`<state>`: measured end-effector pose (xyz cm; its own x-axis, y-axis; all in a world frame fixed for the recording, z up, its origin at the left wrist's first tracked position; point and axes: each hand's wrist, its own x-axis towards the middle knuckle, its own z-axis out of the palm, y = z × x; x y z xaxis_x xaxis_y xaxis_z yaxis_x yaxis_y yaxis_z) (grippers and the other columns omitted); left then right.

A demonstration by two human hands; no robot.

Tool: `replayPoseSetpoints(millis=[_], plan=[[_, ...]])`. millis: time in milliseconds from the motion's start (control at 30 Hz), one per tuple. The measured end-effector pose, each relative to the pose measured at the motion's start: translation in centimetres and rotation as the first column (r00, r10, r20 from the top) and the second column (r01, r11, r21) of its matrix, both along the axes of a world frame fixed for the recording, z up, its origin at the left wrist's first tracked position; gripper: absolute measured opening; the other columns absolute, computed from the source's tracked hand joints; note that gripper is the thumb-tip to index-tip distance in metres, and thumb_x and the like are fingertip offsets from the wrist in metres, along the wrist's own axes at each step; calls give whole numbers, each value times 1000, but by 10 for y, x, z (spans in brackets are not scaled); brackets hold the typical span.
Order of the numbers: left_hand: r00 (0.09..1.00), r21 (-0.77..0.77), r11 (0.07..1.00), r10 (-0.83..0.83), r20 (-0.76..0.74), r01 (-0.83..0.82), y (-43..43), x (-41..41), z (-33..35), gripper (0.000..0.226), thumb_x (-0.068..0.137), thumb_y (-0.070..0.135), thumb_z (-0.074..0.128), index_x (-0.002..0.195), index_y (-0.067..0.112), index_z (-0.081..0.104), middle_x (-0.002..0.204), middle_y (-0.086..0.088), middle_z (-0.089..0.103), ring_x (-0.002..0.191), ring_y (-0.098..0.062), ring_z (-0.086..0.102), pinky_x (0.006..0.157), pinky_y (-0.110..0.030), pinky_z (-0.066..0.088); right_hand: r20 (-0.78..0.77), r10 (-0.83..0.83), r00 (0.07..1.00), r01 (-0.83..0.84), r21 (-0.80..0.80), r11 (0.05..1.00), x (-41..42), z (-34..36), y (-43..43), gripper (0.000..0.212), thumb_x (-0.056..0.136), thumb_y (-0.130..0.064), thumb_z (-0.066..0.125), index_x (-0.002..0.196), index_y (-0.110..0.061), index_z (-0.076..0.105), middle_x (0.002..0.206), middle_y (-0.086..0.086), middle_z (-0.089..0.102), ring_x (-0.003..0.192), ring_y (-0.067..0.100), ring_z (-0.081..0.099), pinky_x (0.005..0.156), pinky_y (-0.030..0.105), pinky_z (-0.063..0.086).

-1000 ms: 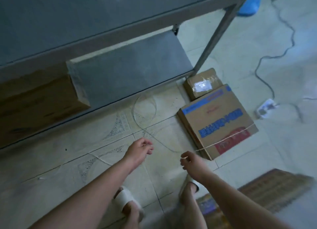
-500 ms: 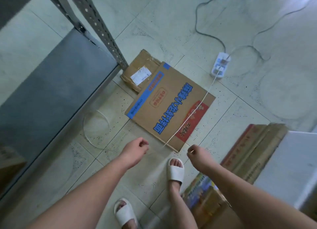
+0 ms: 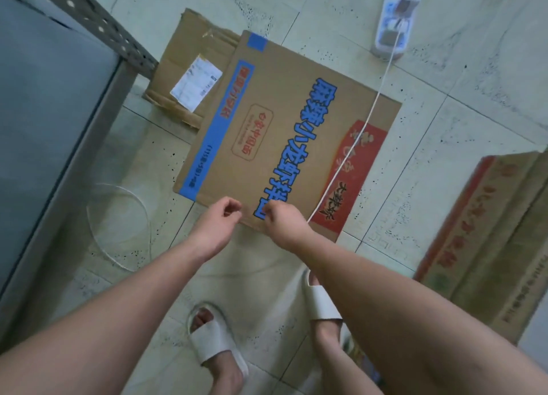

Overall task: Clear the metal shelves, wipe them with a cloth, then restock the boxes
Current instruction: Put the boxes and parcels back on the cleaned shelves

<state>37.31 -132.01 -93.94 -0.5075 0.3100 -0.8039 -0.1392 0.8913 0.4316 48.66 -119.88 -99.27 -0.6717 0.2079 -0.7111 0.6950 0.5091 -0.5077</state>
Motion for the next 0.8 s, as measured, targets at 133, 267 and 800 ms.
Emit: replayPoseSetpoints(millis=[133, 267, 800], plan=[[996, -44, 999, 21, -86, -25, -16, -17, -22, 13, 100, 13, 57, 110, 18, 64, 109, 1, 66, 102, -19, 60, 92, -29, 45, -57, 365, 929, -353, 154, 923, 45, -15, 21, 14, 100, -27, 47, 103, -18, 58, 102, 4, 66, 93, 32, 64, 72, 35, 47], [995, -59, 998, 16, -97, -21, -24, -22, -28, 14, 97, 11, 59, 106, 21, 63, 110, -1, 67, 107, -23, 63, 100, -37, 48, 226, 279, 933, -326, 204, 923, 120, -15, 52, 17, 101, -31, 43, 102, -20, 55, 102, 2, 67, 88, 28, 64, 69, 32, 48], [960, -213, 968, 73, -271, -134, -27, -103, -60, 79, 72, 46, 70, 140, 14, 47, 135, -9, 54, 117, -32, 57, 100, -51, 50, 242, -954, 177, 980, -129, 149, 94, -33, 30, 59, 86, -33, 75, 135, -18, 44, 118, 2, 65, 100, 21, 65, 98, 50, 54]])
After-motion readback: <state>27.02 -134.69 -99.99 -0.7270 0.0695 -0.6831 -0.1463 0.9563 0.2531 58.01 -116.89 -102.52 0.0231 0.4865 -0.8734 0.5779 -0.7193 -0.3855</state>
